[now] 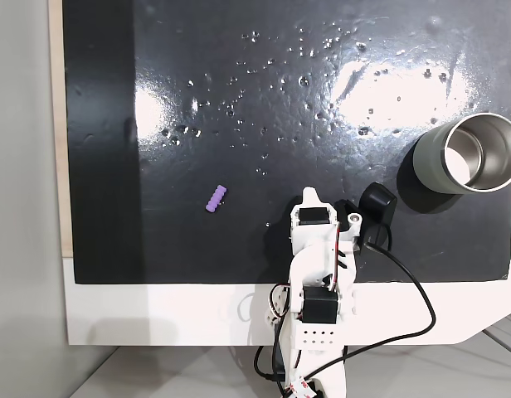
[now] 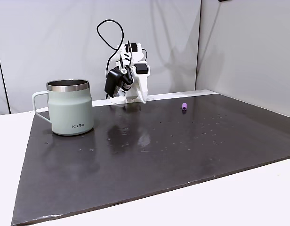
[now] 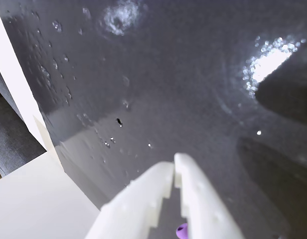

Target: Grasp a pengrip and put it in the cup.

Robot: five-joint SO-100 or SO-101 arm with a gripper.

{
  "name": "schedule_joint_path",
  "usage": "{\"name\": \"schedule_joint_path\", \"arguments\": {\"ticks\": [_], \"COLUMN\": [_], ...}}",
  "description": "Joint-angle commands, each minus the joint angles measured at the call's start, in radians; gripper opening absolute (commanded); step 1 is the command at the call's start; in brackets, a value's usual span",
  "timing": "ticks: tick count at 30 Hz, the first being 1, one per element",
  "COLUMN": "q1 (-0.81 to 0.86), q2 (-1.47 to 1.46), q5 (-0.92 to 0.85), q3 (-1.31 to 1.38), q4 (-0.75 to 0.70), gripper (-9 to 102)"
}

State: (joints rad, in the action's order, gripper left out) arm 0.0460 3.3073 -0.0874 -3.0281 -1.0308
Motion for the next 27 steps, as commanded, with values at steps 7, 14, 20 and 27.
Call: {"name": "schedule_joint_path", "arguments": {"ticks": [7,14,20,27], "q1": [-0.193,-0.166,-0.170,-0.235], "q2": [0.008,0.008,-0.025,-0.532], "q5": [-0.025,-0.055,-0.123,-0.213], "q3": [-0.009,-0.020,0.055,0.284], "q4": [0.080,0.124,0.166,0.321], "gripper": [0,0,0,0]}}
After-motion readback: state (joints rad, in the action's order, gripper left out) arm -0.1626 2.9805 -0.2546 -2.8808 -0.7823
